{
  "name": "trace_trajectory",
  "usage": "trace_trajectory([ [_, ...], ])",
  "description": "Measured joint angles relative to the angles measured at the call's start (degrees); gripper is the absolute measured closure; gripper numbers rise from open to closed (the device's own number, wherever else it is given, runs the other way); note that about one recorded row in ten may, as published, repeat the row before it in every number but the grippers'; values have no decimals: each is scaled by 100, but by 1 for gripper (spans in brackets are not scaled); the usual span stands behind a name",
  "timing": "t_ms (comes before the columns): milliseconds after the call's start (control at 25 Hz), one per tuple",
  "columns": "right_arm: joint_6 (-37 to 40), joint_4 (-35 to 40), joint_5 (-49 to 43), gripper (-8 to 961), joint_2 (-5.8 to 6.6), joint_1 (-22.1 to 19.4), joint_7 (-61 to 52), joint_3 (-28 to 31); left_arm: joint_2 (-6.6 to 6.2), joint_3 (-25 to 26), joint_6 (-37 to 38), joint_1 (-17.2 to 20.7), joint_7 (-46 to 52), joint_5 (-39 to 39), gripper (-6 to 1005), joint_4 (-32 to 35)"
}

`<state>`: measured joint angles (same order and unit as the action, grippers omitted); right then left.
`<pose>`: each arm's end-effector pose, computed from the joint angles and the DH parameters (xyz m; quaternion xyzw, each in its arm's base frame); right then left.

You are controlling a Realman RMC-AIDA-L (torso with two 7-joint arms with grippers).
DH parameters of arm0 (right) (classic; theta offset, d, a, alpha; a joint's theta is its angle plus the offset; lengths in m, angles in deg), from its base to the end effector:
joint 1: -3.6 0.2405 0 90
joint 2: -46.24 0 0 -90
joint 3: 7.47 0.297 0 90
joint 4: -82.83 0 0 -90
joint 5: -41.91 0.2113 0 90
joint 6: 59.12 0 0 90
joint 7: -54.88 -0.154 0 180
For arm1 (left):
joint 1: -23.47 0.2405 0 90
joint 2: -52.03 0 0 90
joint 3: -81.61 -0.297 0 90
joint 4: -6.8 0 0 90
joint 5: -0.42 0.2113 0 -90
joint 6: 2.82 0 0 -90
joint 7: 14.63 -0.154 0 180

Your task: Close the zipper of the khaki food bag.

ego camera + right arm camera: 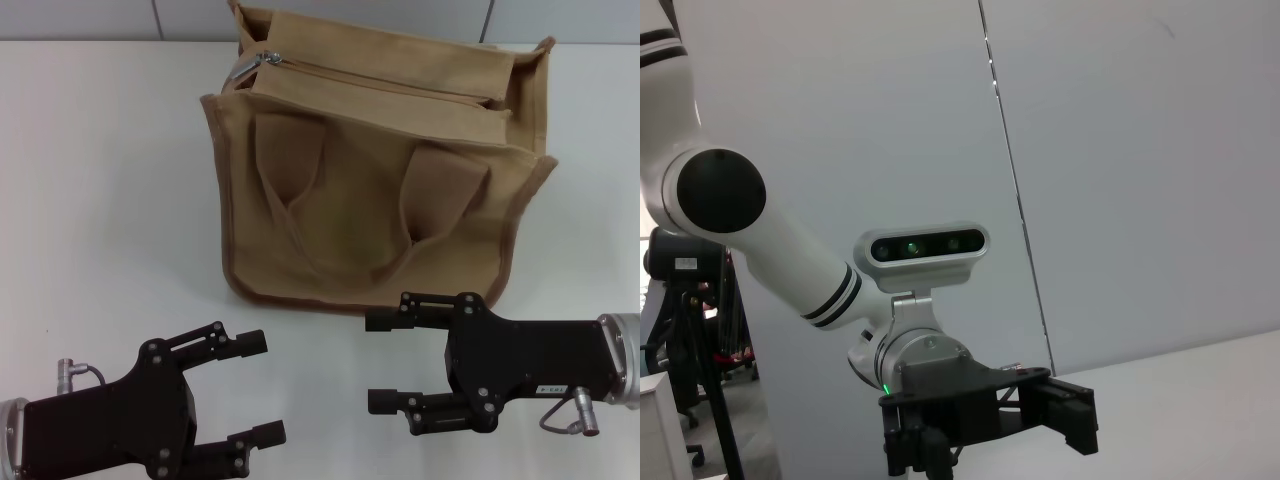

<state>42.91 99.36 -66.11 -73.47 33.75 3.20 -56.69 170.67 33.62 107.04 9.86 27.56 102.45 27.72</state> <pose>0.2679 0.2694 -0.0890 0.9328 -0.0819 -0.3503 0.0228 -0.3218 0.1973 -0.0538 -0.9071 -0.0847 -0.4028 0.0877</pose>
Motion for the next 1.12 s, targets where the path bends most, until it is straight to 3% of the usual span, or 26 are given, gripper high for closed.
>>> trace_trajectory([
  [320,-35,-7,8,199,-1,16,0,6,0,2,8,-4,0,-1,240,0],
  [480,-111,-29,9,199,-3,18,0,-2,-1,291,-53,17,-7,-135,246,-1],
  [600,-142,-61,9,199,-5,37,0,-2,-9,1162,-497,95,-21,-164,250,-114],
  [680,-155,-130,9,199,-6,78,0,-1,-9,1162,-497,95,-21,-164,253,-114],
  [720,-205,-199,9,199,-8,102,0,-1,-19,1970,-858,205,-85,-165,254,-146],
  [840,-358,-268,9,199,-15,127,16,0,-10,2357,-966,209,-104,-172,258,-206],
  [920,-410,-355,9,199,-19,180,77,8,2,3210,-1408,-26,-98,-191,261,-591],
  [1120,-457,-455,9,199,-18,237,154,50,24,3140,-2330,-762,-125,-108,268,-987],
])
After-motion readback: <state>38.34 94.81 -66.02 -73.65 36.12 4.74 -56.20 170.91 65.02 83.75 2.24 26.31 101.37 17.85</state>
